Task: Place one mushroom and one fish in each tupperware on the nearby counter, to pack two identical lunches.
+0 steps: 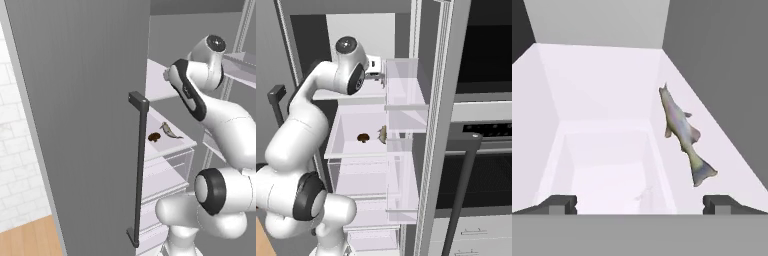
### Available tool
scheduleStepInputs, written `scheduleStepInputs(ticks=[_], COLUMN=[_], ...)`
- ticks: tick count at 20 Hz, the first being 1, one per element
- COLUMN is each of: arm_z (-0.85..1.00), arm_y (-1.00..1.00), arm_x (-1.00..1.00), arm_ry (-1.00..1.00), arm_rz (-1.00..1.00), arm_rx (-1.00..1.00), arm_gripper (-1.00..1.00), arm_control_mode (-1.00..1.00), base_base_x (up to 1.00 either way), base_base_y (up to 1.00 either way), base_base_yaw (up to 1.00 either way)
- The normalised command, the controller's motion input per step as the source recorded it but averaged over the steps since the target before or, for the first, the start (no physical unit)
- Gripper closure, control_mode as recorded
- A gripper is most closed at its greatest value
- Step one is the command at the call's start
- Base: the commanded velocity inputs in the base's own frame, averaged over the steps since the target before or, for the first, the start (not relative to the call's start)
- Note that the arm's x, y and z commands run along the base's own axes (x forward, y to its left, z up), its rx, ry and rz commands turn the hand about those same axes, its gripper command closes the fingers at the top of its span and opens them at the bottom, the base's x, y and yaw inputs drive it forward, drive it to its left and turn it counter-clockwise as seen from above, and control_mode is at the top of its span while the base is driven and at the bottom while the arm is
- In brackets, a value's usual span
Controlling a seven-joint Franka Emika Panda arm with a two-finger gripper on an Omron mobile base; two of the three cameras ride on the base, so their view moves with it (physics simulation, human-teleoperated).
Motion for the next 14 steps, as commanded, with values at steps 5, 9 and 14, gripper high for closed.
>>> scheduleStepInputs(ticks=[5, 9, 14], arm_z=[-0.16, -0.02, 0.00], arm_y=[-0.12, -0.04, -0.14], arm_x=[0.73, 0.62, 0.44], arm_ry=[0.01, 0.01, 0.00], arm_rz=[0.00, 0.00, 0.00], arm_rx=[0.00, 0.00, 0.00], arm_gripper=[-1.00, -1.00, -1.00], arm_control_mode=[-1.00, -1.00, -1.00], base_base_x=[0.00, 0.00, 0.00], base_base_y=[0.00, 0.00, 0.00], base_base_yaw=[0.00, 0.00, 0.00])
